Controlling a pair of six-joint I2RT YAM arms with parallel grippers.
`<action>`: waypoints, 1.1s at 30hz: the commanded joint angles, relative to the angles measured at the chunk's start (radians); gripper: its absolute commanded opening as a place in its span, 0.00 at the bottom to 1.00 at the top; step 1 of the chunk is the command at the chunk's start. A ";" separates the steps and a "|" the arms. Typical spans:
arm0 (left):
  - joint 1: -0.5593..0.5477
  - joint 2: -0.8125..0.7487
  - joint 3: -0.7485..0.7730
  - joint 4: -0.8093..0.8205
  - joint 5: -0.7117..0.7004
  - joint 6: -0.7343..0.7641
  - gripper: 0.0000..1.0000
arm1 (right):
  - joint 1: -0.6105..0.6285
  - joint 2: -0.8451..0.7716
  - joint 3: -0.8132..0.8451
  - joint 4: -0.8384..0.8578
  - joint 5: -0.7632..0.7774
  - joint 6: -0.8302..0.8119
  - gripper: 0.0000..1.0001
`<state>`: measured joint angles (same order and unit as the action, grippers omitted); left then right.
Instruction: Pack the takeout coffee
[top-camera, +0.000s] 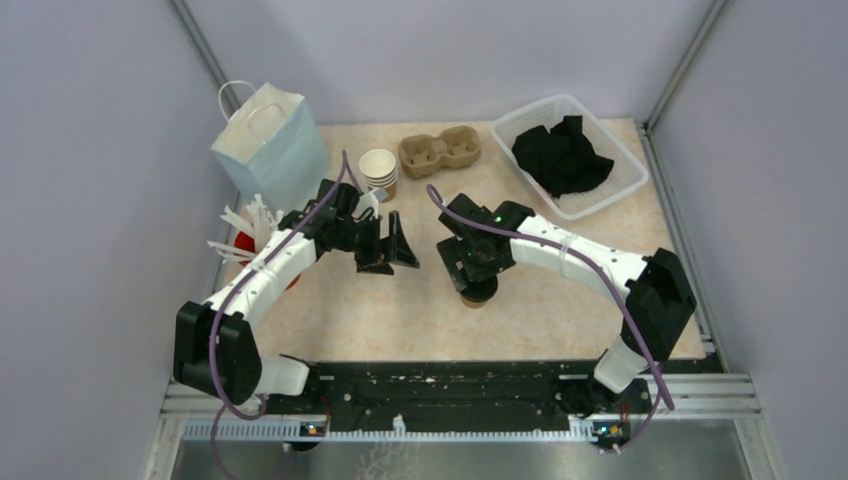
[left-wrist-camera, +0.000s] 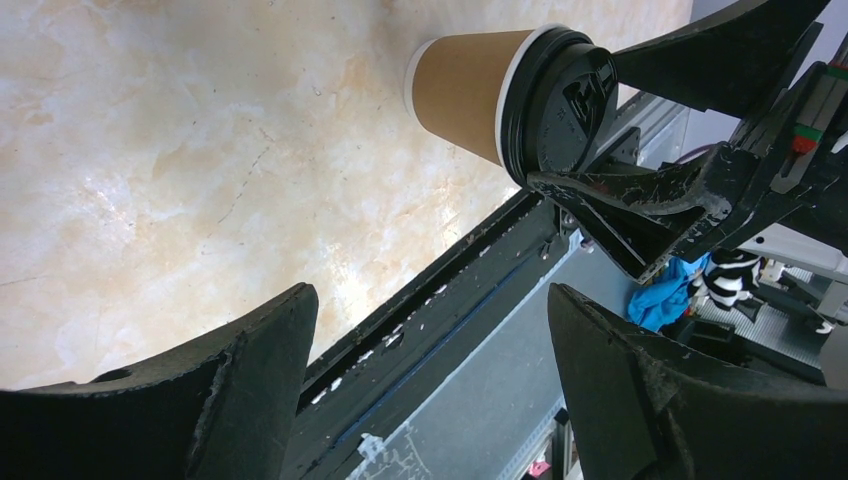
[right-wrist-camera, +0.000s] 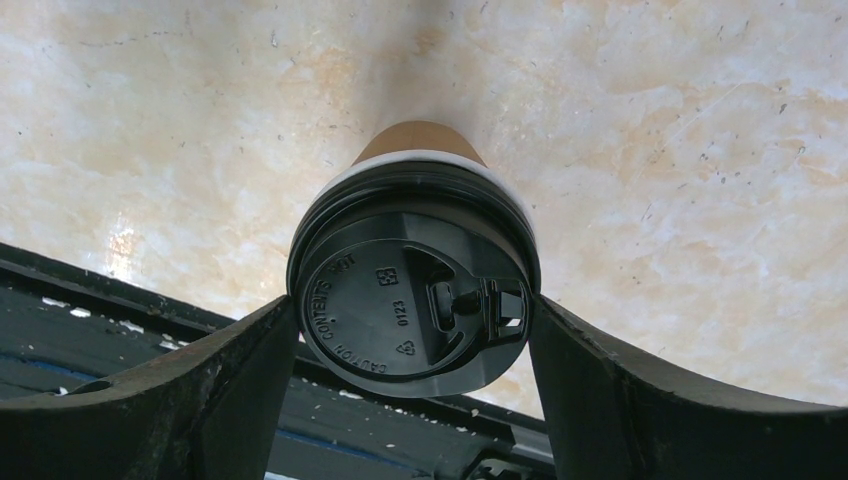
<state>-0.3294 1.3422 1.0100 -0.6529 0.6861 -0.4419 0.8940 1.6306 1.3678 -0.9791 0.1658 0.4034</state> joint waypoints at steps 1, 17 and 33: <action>-0.002 0.009 0.036 0.010 0.000 0.027 0.92 | 0.003 0.007 -0.002 0.022 0.005 0.003 0.82; -0.028 -0.007 -0.013 0.130 0.115 -0.112 0.94 | -0.055 -0.121 0.116 -0.119 -0.051 0.037 0.98; -0.232 0.274 0.022 0.447 0.177 -0.376 0.80 | -0.597 -0.420 -0.606 0.605 -1.003 0.090 0.75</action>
<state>-0.5606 1.5726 0.9905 -0.2810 0.8333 -0.8024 0.3260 1.2030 0.7971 -0.5636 -0.6399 0.4915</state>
